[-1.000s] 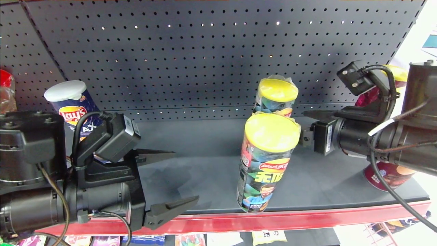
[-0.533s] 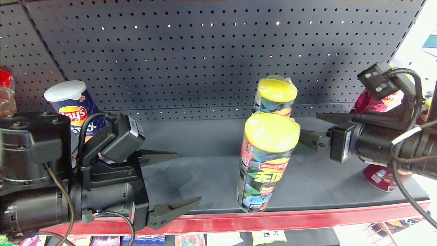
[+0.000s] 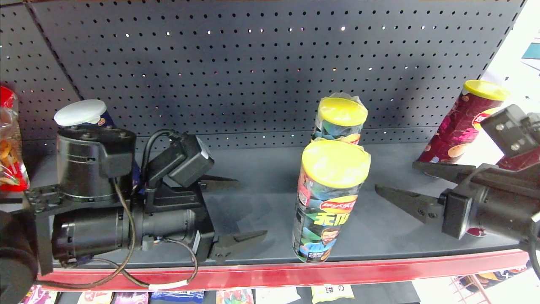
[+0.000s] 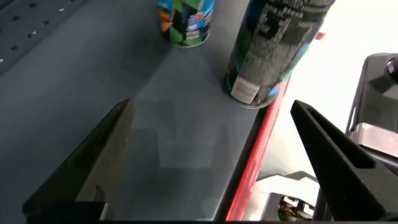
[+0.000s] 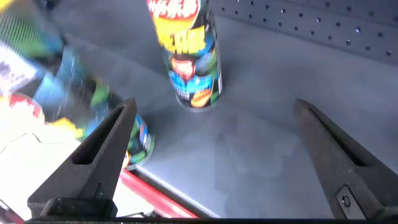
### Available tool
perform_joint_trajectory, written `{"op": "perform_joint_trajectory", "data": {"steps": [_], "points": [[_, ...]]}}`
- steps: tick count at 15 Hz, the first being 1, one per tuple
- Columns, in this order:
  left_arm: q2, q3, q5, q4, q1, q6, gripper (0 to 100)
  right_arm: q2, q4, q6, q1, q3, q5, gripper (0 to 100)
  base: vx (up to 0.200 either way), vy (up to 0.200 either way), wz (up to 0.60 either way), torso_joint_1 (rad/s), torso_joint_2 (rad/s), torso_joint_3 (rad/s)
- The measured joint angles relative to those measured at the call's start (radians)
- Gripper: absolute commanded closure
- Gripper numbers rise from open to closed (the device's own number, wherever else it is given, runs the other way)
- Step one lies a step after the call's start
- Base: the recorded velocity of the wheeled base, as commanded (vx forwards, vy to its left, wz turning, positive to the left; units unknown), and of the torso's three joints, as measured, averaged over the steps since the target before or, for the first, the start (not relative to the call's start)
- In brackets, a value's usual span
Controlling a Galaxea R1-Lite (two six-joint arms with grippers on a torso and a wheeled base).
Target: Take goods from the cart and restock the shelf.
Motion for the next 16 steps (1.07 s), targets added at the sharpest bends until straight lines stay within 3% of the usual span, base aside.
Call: {"op": "perform_joint_trajectory", "data": {"steps": [4,8,16], "points": [[0.073,-0.024,0.0,0.0,-0.017,0.011,0,-0.056,0.0,-0.001,0.008,0.025,0.005,0,0.0,0.0,0.0,0.0,0.0,0.0],[0.146,-0.068,0.002,0.0,-0.03,0.032,0,-0.126,0.001,-0.001,0.074,0.063,0.012,0,0.0,0.0,0.0,0.0,0.0,0.0],[0.245,-0.122,0.005,0.0,-0.047,0.039,0,-0.167,-0.001,-0.001,0.095,0.067,0.011,0,0.0,0.0,0.0,0.0,0.0,0.0]]}}
